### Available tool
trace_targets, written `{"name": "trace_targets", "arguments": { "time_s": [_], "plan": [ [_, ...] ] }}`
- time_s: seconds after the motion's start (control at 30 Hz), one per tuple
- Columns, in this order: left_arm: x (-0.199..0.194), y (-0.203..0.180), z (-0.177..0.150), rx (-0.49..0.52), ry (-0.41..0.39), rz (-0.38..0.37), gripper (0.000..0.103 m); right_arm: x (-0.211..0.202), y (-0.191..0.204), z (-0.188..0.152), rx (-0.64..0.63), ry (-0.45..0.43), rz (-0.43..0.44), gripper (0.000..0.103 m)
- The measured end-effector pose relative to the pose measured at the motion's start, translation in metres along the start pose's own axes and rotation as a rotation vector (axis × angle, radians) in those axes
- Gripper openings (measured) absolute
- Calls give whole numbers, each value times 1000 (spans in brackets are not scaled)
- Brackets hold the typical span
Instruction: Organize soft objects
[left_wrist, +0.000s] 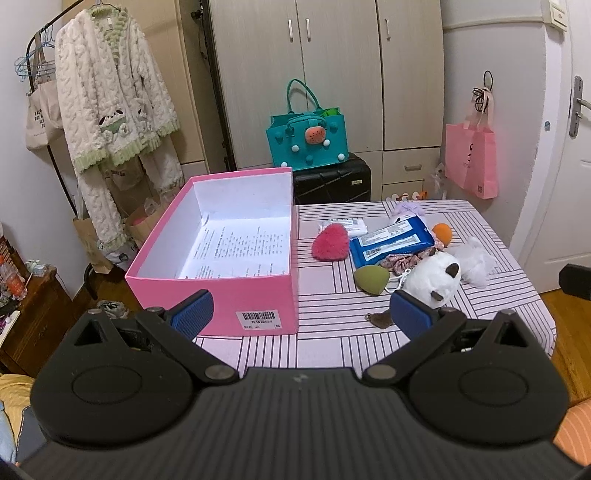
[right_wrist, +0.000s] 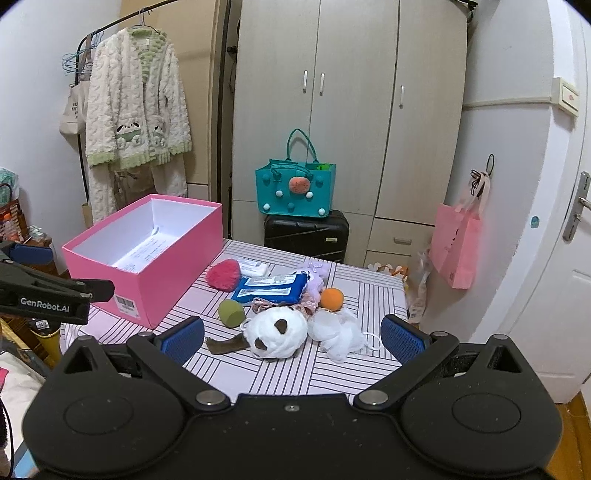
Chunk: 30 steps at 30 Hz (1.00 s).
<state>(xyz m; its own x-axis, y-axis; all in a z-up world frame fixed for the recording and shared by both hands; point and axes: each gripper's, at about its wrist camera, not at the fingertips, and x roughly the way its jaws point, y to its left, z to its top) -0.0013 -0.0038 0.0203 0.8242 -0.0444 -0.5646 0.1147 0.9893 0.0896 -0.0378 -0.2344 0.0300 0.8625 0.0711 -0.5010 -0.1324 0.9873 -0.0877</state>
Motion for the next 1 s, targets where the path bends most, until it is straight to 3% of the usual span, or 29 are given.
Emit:
{"name": "trace_targets", "arguments": {
  "time_s": [1.0],
  "plan": [
    [23, 12, -4, -35, 54, 7, 103, 16, 3, -3, -12, 17, 21, 103]
  ]
}}
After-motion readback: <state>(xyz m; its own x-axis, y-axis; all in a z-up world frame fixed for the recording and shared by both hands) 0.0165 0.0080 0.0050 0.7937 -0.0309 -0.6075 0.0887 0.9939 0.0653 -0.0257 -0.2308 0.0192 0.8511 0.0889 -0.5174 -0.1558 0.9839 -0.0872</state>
